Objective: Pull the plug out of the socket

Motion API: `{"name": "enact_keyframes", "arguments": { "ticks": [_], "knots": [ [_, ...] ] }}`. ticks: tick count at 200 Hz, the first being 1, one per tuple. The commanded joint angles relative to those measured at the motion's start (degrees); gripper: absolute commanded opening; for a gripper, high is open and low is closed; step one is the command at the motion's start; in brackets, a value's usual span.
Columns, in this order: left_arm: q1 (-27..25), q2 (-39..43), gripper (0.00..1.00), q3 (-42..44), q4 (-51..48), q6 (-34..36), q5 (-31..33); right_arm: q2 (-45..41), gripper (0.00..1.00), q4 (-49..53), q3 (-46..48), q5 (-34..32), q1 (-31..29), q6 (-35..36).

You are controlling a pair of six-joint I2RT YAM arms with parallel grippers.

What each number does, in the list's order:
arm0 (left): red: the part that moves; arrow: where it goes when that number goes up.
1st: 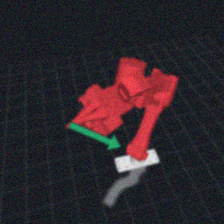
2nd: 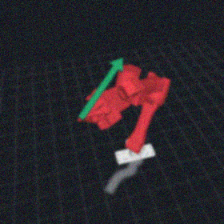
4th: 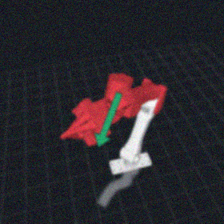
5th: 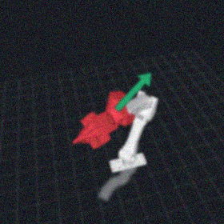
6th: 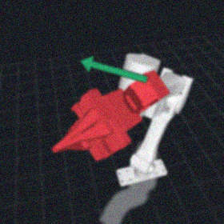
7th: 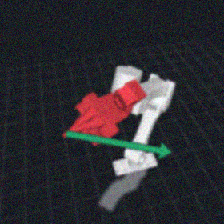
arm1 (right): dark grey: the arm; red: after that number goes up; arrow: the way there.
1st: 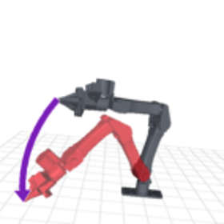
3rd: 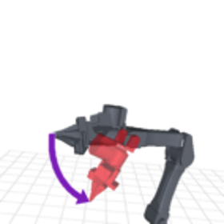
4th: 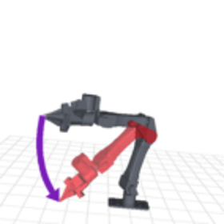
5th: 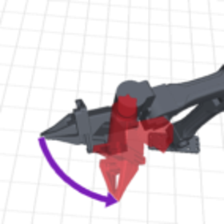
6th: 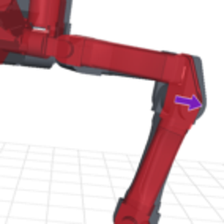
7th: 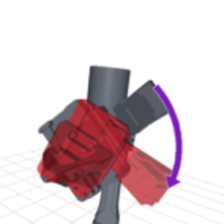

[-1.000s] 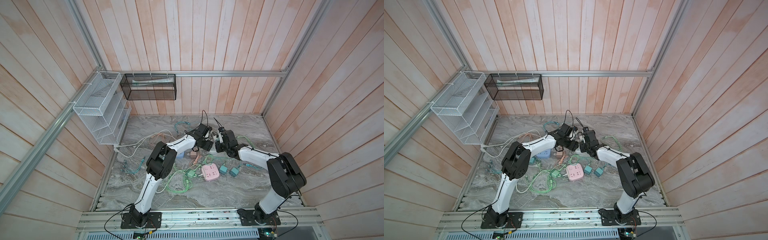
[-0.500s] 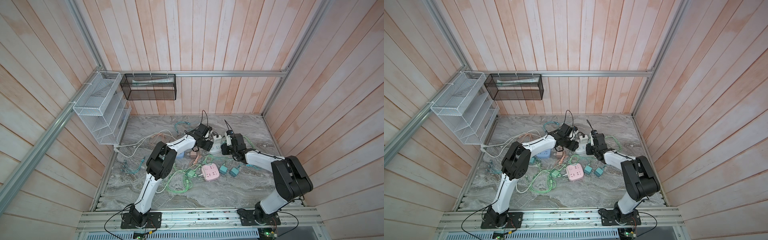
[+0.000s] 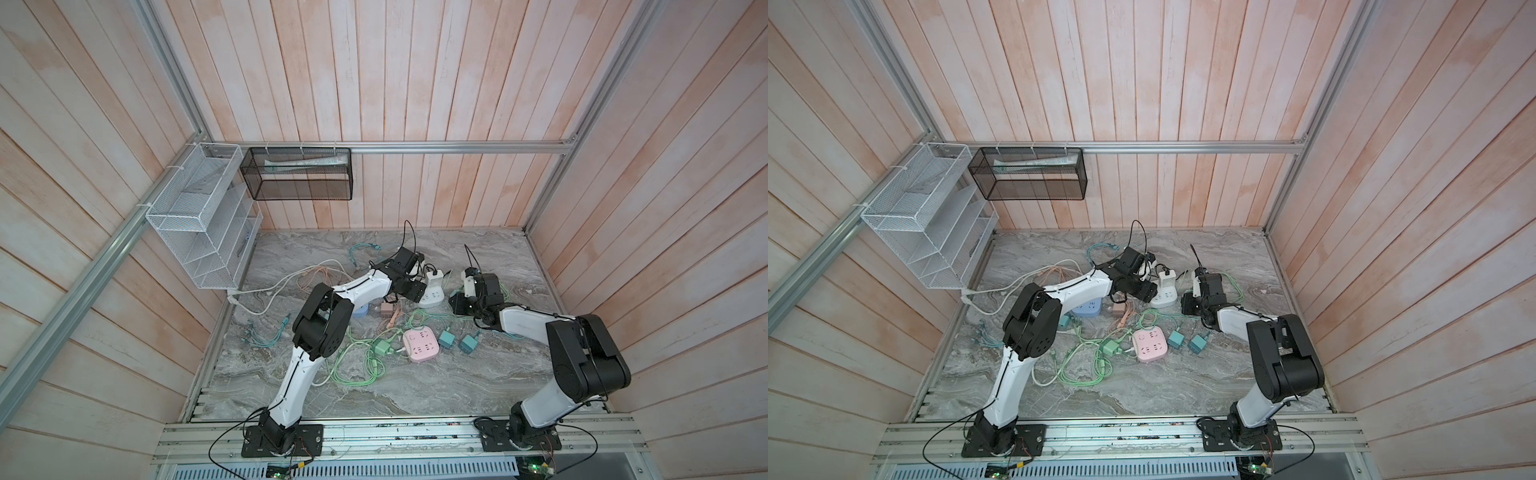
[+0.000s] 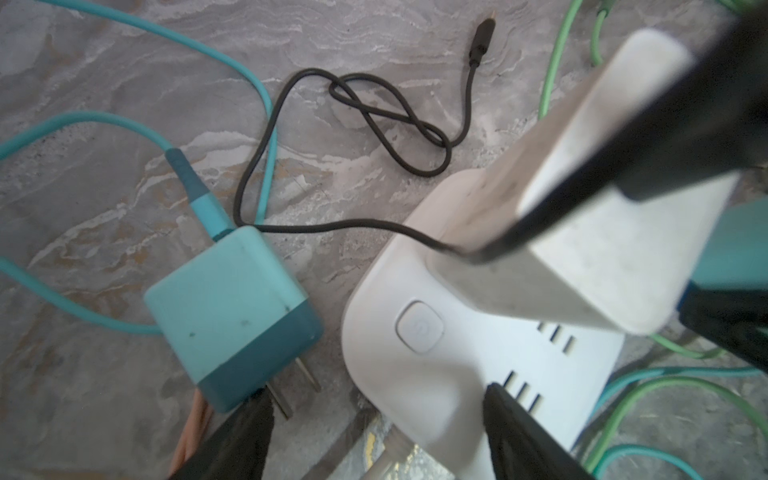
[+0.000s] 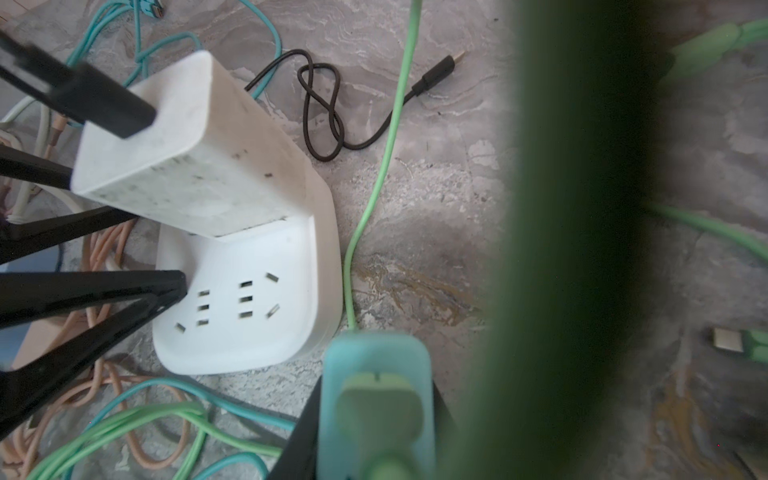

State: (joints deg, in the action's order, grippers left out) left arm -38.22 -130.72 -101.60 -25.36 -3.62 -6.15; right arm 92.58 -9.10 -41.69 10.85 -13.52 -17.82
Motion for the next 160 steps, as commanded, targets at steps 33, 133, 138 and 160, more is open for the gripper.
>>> {"name": "enact_keyframes", "arguments": {
  "ticks": [33, 133, 138, 160],
  "knots": [
    [0.12, -2.93, 0.81, 2.85, -4.70, 1.84, 3.48, -0.27, 0.28, 1.28, 0.40, 1.50, 2.16, -1.96],
    [0.16, -2.59, 0.81, 3.16, -4.57, 1.86, 3.69, -1.92, 0.53, 4.54, 0.69, -2.70, 3.15, -3.36],
    [0.16, -2.53, 0.81, 3.21, -4.47, 1.87, 3.69, -2.19, 0.54, 4.97, 0.60, -3.38, 3.15, -3.43],
    [0.15, -2.46, 0.81, 3.22, -4.43, 1.88, 3.78, -3.69, 0.55, 6.41, 0.21, -5.79, 3.16, -3.50]
  ]
}}
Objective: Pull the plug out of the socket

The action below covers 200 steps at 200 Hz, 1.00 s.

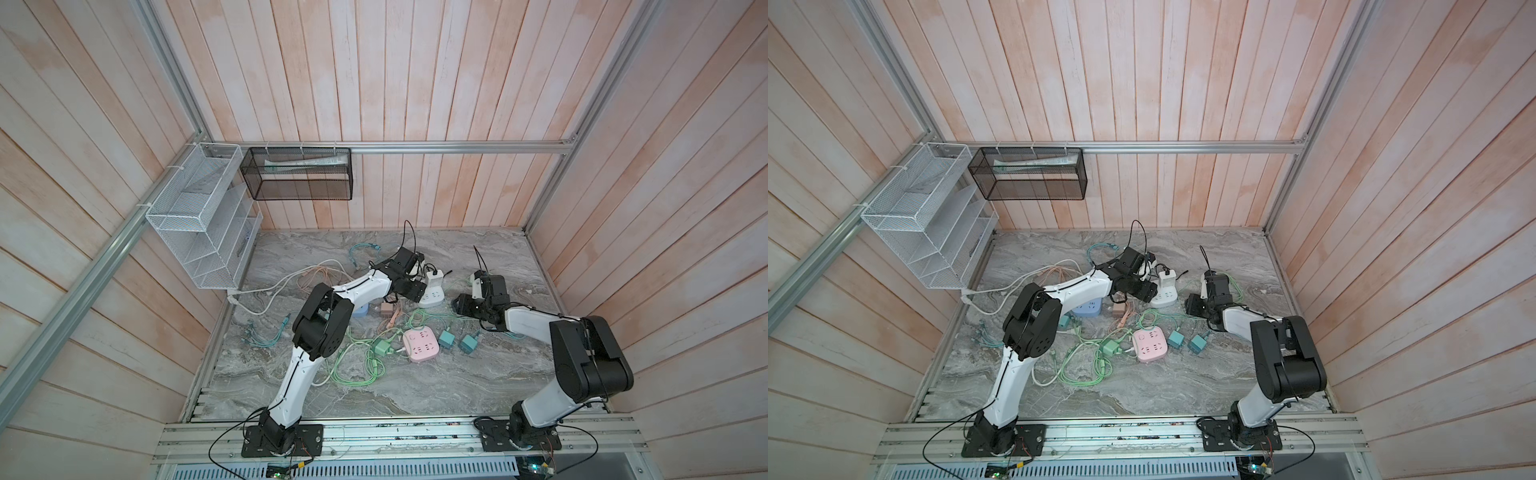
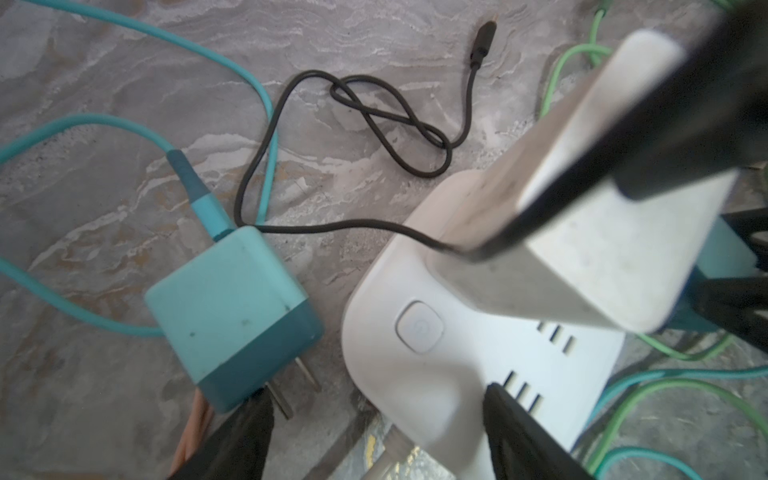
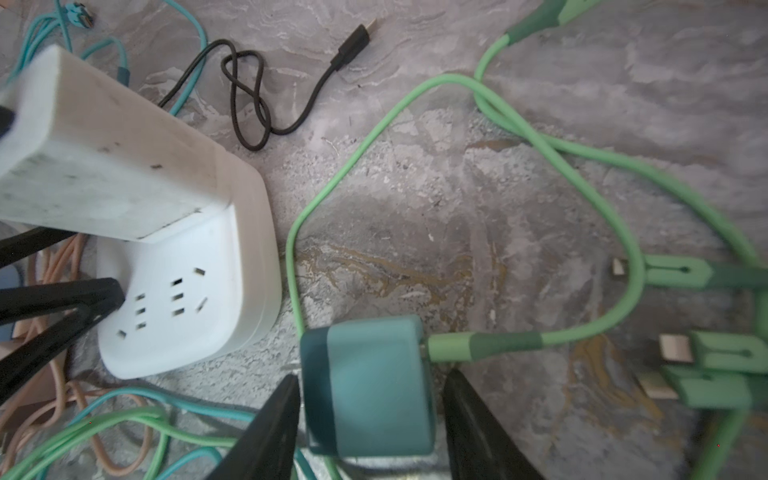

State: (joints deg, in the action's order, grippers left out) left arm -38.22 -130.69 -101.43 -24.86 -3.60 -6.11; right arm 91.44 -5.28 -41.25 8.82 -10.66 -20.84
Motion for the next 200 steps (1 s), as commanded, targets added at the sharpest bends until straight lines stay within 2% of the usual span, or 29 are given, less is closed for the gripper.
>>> {"name": "enact_keyframes", "arguments": {
  "ticks": [1, 60, 92, 137, 180, 200],
  "knots": [
    [0.16, -2.47, 0.81, 3.06, -4.89, 1.89, 3.73, -2.61, 0.55, 2.61, -0.23, -3.83, 0.29, -0.46],
    [0.17, -2.37, 0.81, 3.24, -4.69, 1.79, 3.76, -6.66, 0.60, -0.11, 0.44, -4.73, -1.39, 1.11],
    [0.16, -2.27, 0.81, 3.37, -4.71, 1.80, 3.78, -7.39, 0.72, -4.31, 1.35, -6.36, -4.82, 3.49],
    [0.16, -2.02, 0.81, 3.80, -4.58, 2.19, 3.60, -5.30, 0.77, -7.92, 0.70, -6.09, -7.24, 5.58],
    [0.07, -1.25, 0.81, 5.06, -3.75, 2.52, 3.21, -1.90, 0.90, -9.97, -1.77, -5.95, -9.32, 7.63],
    [0.07, -1.09, 0.81, 5.31, -3.77, 2.72, 3.22, -0.35, 0.92, -10.41, -3.14, -5.92, -9.94, 8.35]
  ]
}}
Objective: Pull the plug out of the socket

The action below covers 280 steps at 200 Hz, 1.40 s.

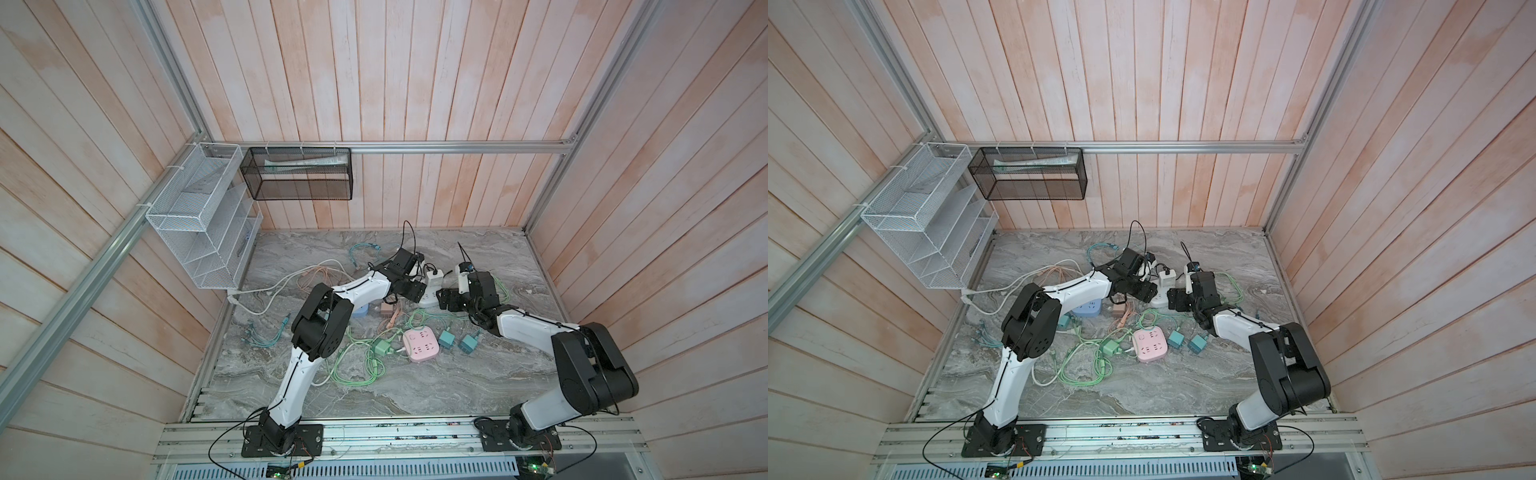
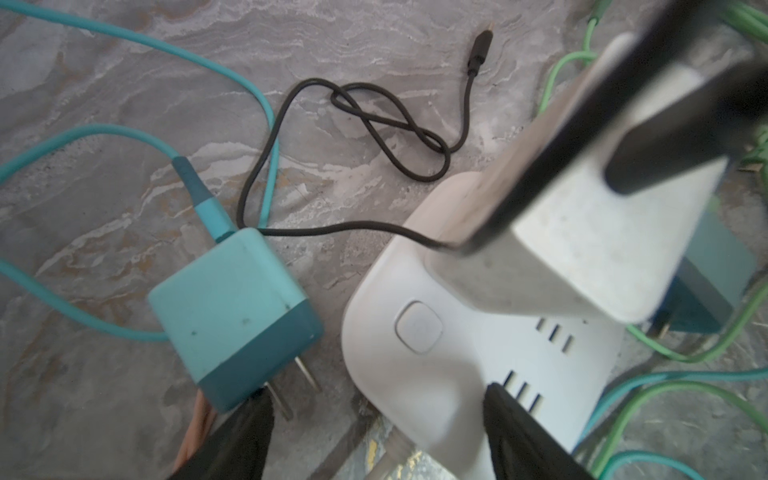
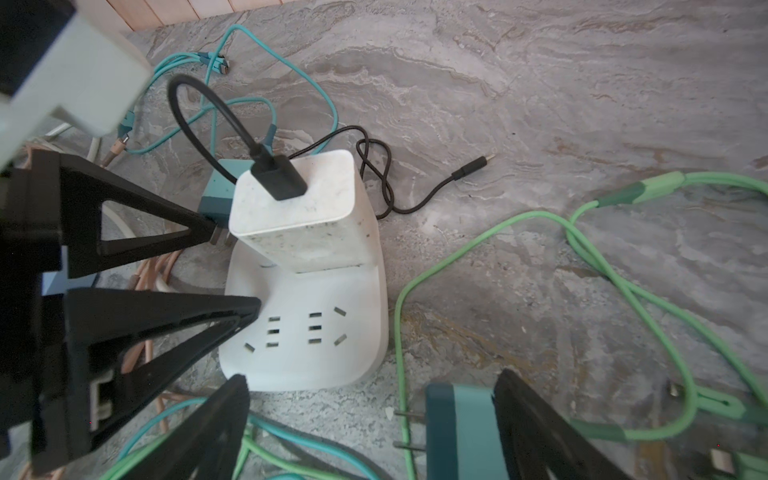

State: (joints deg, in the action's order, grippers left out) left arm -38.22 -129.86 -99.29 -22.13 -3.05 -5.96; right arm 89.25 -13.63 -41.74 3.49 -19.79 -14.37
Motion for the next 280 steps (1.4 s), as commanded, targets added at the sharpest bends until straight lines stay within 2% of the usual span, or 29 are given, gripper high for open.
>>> {"name": "enact_keyframes", "arguments": {
  "ticks": [1, 24, 82, 218, 280],
  "knots": [
    [0.07, -1.95, 0.81, 3.20, -6.51, 2.22, 3.06, 1.95, 0.93, -2.08, -2.74, -0.59, -0.83, 1.93],
    [-0.02, -1.80, 0.81, 3.57, -6.19, 2.54, 2.75, 3.61, 0.96, -2.76, -4.41, -0.45, -1.35, 2.85],
    [-0.02, -1.27, 0.81, 4.38, -5.74, 3.11, 2.35, 7.72, 0.96, -3.22, -7.58, -1.24, -1.70, 3.95],
    [-0.12, -0.67, 0.81, 5.04, -4.76, 3.95, 0.90, 14.69, 0.72, 0.41, -14.31, -2.82, -3.15, 9.26],
    [-0.10, -0.92, 0.81, 4.67, -4.93, 4.26, 0.97, 16.91, 0.67, 1.89, -15.73, -3.53, -3.67, 9.72]
  ]
}}
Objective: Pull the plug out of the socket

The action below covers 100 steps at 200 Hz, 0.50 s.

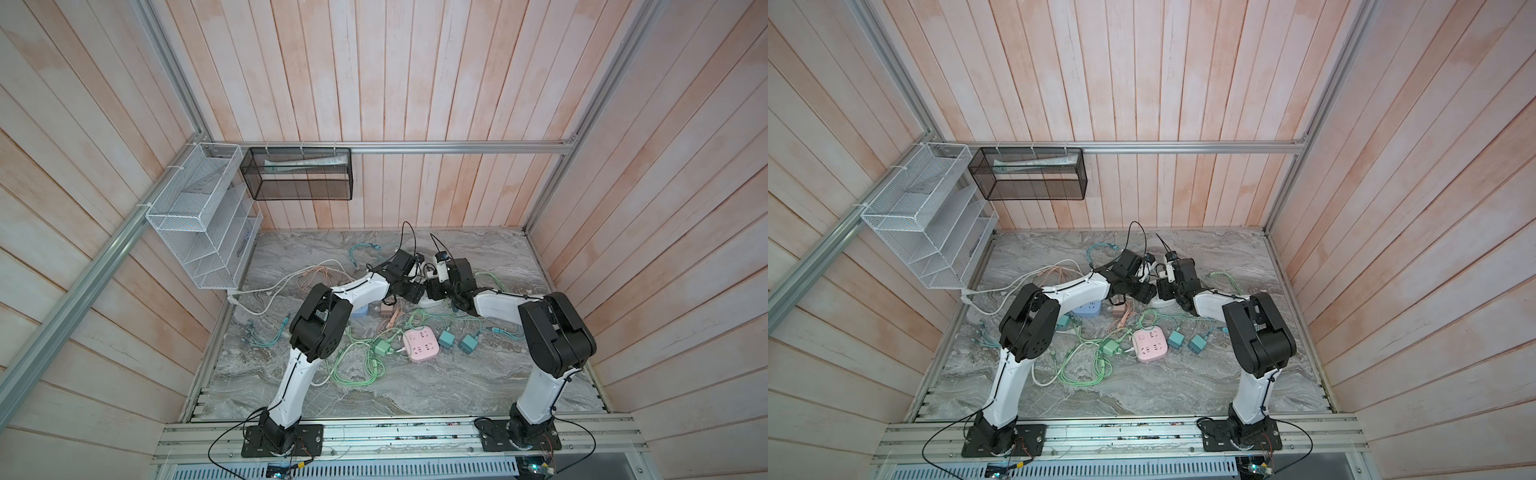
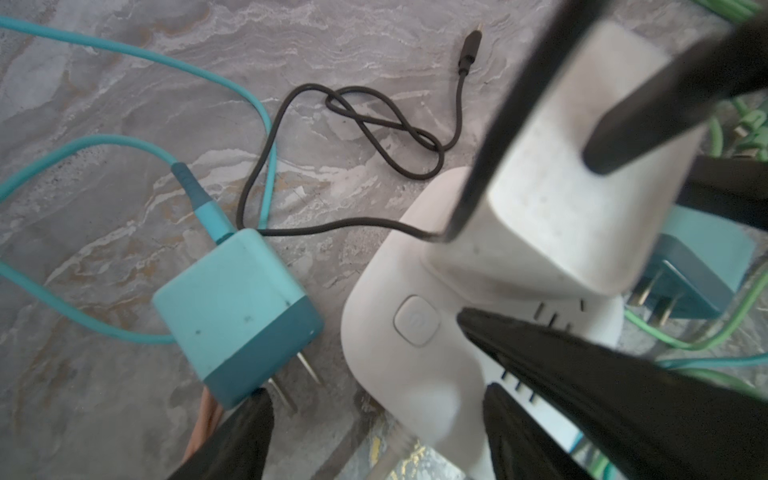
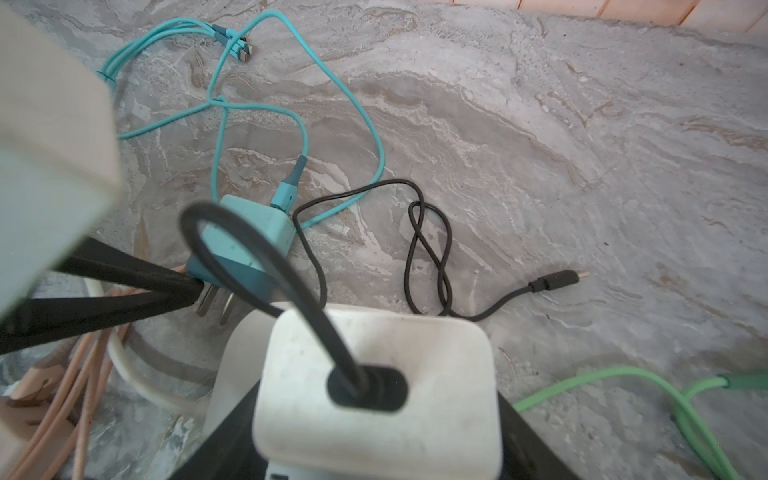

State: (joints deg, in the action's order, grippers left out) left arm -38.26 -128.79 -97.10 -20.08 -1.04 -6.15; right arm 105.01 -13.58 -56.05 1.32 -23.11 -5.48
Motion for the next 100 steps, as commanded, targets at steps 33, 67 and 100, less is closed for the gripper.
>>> {"name": "enact_keyframes", "arguments": {
  "ticks": [33, 67, 100],
  "knots": [
    [-0.10, -2.10, 0.81, 2.39, -7.08, 2.22, 1.15, 0.85, 0.60, 1.83, -1.57, -2.06, -0.35, 1.17],
    [-0.02, -2.16, 0.81, 2.41, -7.08, 2.23, 1.23, 0.46, 0.43, 1.74, -1.38, -1.96, -0.35, 1.70],
    [-0.11, -2.16, 0.81, 2.31, -7.07, 2.25, 1.19, 0.89, 0.38, 1.72, -1.76, -1.22, -0.35, 1.87]
  ]
}}
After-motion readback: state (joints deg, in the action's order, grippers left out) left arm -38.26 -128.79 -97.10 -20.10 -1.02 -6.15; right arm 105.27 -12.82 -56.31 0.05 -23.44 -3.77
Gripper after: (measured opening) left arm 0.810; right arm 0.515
